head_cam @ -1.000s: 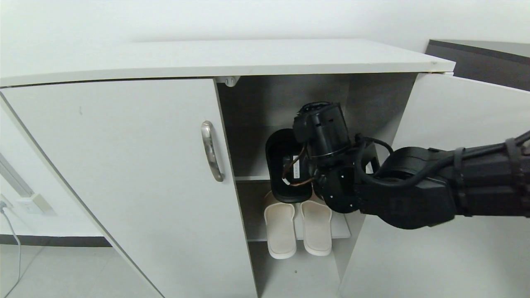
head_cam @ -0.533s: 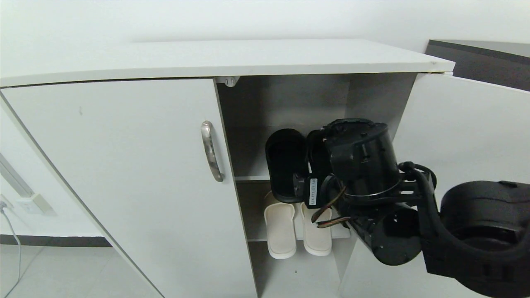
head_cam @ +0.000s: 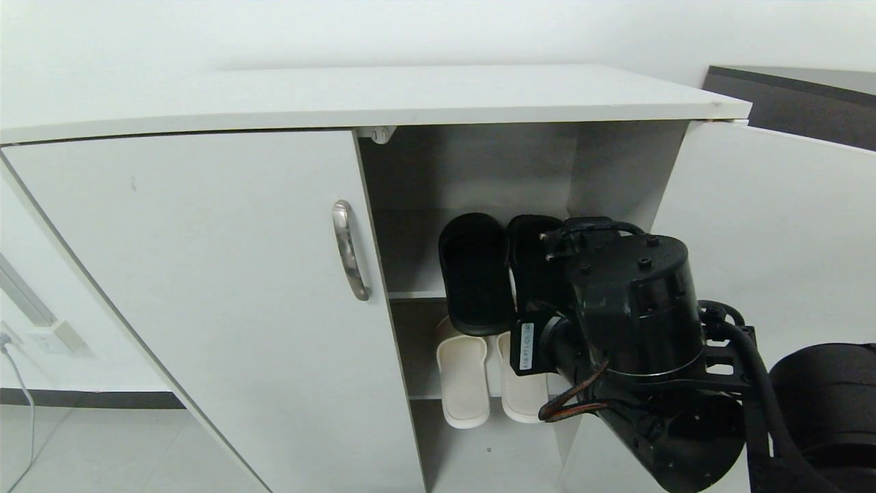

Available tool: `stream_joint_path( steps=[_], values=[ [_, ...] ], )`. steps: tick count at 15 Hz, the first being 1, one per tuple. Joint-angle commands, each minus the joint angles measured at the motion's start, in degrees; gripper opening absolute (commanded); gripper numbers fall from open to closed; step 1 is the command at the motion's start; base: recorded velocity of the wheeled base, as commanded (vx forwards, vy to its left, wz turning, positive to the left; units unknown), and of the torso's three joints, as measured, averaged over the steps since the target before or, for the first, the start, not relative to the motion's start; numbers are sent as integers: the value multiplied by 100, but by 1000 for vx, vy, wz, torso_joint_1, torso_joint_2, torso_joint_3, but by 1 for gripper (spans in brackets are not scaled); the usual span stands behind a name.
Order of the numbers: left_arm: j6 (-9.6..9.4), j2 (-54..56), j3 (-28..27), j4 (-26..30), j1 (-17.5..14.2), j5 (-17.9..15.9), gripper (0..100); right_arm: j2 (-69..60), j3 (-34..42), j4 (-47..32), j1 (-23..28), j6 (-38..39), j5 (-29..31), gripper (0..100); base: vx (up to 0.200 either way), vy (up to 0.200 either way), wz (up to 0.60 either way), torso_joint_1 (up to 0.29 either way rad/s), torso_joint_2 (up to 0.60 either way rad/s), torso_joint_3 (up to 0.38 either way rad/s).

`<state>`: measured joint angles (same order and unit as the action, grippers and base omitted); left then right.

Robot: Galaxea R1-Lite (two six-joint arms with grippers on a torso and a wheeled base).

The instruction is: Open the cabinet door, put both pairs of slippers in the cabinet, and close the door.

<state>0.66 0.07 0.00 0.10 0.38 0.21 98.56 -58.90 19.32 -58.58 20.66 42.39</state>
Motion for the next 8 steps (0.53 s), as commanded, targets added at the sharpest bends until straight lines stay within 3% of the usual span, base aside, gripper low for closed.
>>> stream_joint_path(
  steps=[1,8],
  values=[
    [4,-7,0,-1,-3,6,0,32,2,1,-14,-1,-2,0,0,0,0,0,0,0],
    [4,-7,0,-1,-3,-3,0,102,-7,10,-57,8,-2,0,0,0,0,0,0,0]
  ],
)
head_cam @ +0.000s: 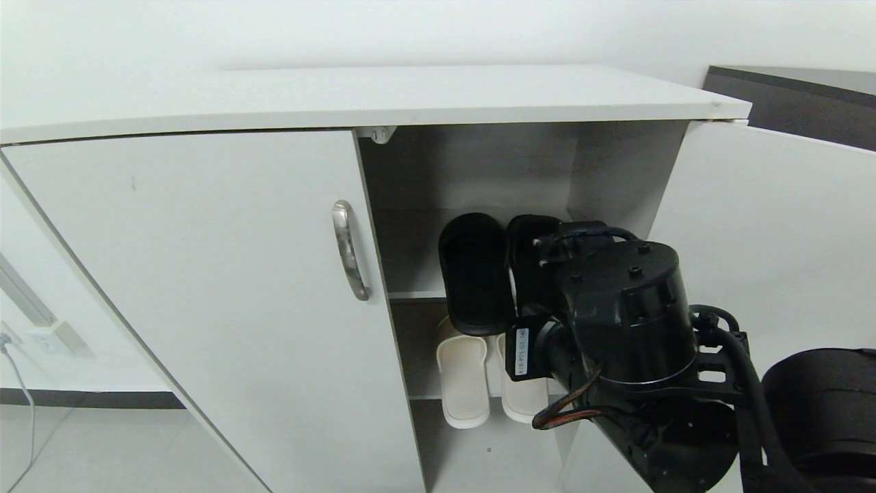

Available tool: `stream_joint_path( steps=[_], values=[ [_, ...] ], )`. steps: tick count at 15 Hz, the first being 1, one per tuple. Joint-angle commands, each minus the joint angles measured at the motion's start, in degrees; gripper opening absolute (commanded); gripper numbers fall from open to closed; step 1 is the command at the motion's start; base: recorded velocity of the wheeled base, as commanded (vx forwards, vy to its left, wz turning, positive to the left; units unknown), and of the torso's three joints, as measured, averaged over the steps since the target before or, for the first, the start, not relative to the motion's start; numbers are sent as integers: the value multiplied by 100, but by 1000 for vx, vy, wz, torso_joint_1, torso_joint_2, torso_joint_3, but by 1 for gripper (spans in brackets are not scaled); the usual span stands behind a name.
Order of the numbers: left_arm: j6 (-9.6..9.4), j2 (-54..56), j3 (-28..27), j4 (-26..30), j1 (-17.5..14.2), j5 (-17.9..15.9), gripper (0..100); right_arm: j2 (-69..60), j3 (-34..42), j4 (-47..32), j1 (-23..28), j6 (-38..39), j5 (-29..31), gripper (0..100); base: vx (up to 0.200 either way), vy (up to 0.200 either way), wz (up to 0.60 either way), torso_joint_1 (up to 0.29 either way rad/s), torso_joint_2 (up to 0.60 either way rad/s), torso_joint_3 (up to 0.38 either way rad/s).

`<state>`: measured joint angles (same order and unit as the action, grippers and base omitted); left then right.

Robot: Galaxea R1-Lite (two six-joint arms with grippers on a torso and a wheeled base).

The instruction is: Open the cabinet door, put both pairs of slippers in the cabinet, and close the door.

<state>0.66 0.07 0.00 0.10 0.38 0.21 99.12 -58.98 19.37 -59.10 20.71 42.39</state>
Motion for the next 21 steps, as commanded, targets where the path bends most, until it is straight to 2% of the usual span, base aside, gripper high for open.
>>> stream_joint_path(
  steps=[1,2,18,21],
  values=[
    [4,-7,0,-1,6,-3,0,46,0,-3,-5,3,-2,0,0,0,0,0,0,0],
    [4,-7,0,-1,-3,-3,0,46,0,5,-5,3,-2,0,0,0,0,0,0,0],
    [4,-7,0,-1,-3,-3,0,116,36,-3,-5,3,6,0,-200,0,0,1,4,3],
    [4,-7,0,-1,-3,6,0,107,132,-3,4,-15,6,0,0,0,0,0,0,0]
  ],
)
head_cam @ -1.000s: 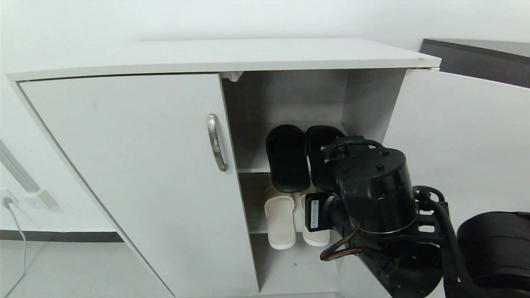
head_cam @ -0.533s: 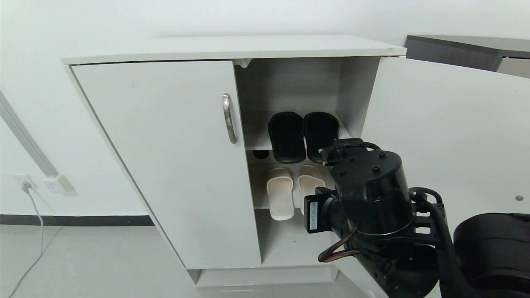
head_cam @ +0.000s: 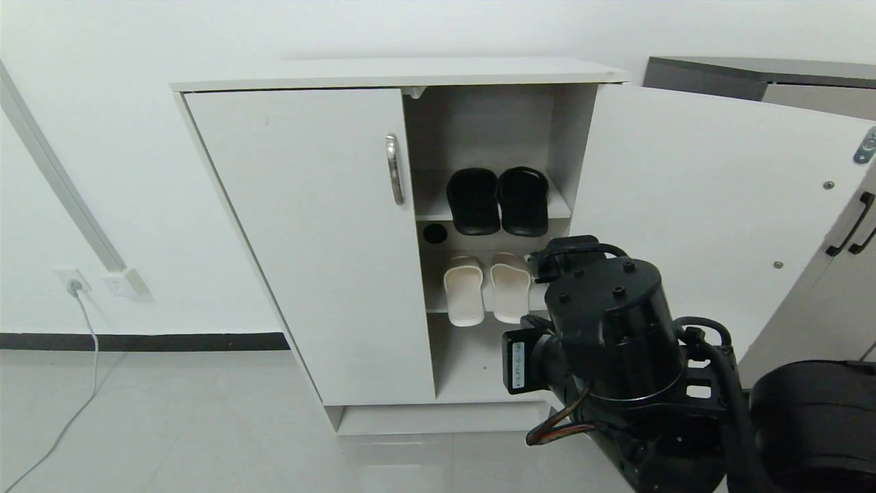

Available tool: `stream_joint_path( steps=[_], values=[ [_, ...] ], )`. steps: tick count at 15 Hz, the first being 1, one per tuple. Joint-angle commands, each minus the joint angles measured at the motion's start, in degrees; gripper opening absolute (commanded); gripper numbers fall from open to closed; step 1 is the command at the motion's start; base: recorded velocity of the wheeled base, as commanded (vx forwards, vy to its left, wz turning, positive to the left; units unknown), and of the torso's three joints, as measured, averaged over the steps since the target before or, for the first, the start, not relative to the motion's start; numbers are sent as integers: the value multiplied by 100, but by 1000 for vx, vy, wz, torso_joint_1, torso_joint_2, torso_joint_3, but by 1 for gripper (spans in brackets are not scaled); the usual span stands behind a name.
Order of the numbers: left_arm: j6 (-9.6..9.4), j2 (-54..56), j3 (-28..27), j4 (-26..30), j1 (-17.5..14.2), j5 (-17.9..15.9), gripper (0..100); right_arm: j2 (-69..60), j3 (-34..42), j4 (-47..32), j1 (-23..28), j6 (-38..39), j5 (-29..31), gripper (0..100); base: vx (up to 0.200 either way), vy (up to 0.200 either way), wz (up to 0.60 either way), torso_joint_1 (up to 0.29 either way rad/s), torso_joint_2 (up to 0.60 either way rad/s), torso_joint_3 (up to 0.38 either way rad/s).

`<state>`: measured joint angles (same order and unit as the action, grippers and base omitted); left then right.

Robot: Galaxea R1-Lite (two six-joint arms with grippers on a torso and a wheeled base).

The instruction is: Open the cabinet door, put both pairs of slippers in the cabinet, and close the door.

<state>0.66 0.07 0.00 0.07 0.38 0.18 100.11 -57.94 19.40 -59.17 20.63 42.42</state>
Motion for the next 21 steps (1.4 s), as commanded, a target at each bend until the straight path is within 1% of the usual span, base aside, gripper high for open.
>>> stream_joint_path(
  steps=[1,5,14,18,21],
  values=[
    [4,-7,0,1,-3,8,0,9,55,-6,20,-15,3,0,0,0,0,0,0,0],
    [-4,-7,0,1,-3,-1,0,0,196,3,55,-129,3,0,0,0,0,0,0,0],
    [4,-7,0,1,-3,8,0,9,240,-6,55,-173,3,0,0,0,0,0,0,0],
    [4,-7,0,1,6,8,0,0,248,-6,64,-173,3,0,0,0,0,15,-188,-303],
    [4,-7,0,1,-3,17,0,0,248,-6,64,-173,3,0,0,0,0,45,-541,-367]
  ],
)
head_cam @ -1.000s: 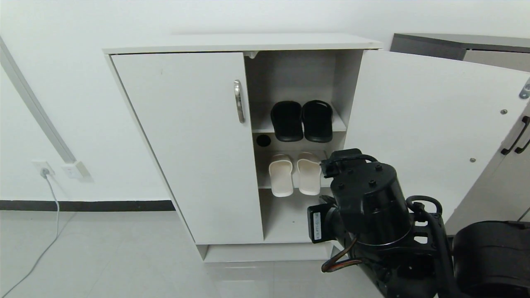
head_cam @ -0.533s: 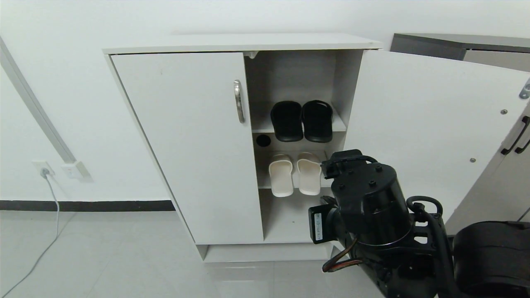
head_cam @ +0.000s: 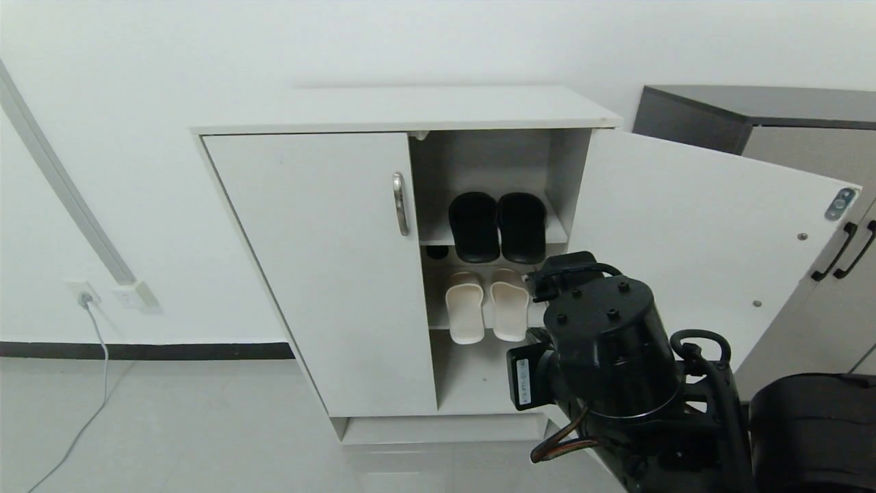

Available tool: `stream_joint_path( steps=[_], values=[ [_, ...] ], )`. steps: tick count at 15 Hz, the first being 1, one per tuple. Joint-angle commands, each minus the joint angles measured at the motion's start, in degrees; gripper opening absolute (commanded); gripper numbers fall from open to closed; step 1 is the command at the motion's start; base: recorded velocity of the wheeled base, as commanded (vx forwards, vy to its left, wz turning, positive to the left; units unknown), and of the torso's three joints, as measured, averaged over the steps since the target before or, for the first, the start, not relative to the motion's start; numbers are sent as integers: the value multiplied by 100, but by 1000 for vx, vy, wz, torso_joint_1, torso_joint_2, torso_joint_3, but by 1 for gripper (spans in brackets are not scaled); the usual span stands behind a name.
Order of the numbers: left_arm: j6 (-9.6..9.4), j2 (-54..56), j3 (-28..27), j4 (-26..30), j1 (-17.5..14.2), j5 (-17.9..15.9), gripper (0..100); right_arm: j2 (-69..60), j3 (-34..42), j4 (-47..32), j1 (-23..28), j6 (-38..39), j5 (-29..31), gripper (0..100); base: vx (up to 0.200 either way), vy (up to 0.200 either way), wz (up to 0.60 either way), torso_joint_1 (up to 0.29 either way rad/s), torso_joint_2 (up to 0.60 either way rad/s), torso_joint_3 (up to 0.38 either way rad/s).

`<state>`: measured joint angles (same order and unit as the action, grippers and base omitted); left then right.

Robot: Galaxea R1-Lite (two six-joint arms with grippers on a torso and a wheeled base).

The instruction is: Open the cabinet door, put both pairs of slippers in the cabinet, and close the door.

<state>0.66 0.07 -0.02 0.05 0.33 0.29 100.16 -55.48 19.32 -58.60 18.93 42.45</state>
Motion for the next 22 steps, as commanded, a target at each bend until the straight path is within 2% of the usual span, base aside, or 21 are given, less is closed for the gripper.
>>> stream_joint_path(
  steps=[1,12,22],
  values=[
    [4,-7,2,4,2,-3,0,-5,11,1,7,5,0,0,0,0,0,105,-496,-354],
    [4,-7,2,4,11,-3,0,-5,20,-7,15,-4,0,0,0,0,0,146,-476,-329],
    [-4,-7,2,-5,2,-12,0,-31,55,45,50,-65,9,0,0,0,0,207,-515,-305]
  ],
)
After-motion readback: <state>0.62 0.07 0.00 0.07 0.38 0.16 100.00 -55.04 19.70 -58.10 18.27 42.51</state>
